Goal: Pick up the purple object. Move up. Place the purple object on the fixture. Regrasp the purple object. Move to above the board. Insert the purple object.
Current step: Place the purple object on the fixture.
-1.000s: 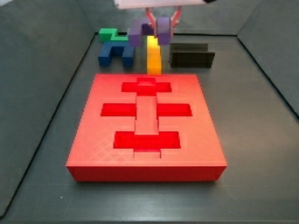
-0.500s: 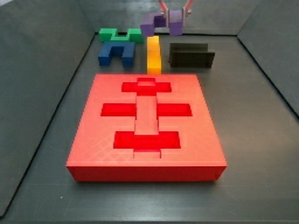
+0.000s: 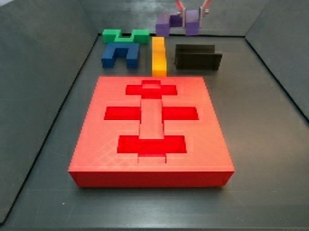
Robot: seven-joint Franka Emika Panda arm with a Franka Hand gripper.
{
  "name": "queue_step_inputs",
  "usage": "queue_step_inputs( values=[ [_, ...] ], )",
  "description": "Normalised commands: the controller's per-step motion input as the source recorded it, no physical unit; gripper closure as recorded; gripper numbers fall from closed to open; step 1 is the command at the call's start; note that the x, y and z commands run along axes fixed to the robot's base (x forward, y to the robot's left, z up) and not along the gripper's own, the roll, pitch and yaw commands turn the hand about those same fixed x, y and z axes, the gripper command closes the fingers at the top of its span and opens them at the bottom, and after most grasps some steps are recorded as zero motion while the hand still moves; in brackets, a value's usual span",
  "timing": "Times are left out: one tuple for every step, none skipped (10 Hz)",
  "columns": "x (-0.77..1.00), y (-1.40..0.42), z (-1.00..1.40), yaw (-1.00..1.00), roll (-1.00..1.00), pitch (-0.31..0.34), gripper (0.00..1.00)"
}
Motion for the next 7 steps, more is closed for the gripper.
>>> queue_step_inputs(
  values=[
    [0.47,0.29,-0.01,-0.11,-0.76,0.000,1.00],
    [0.65,0.25,0.00,-0.17,-0.98,-0.029,1.00],
    [0.66,0.19,0.00,-0.17,-1.00,-0.043,1.00],
    [0.72,0.15,-0.05,-0.10,-1.00,0.000,1.00],
    [0.79,0.08,-0.14,0.00,-0.89,0.177,1.00],
    [0.78,0.00,-0.19,0.00,-0.73,0.397,1.00],
    [0.75,0.00,-0.21,0.00,-0.55,0.646,1.00]
  ],
)
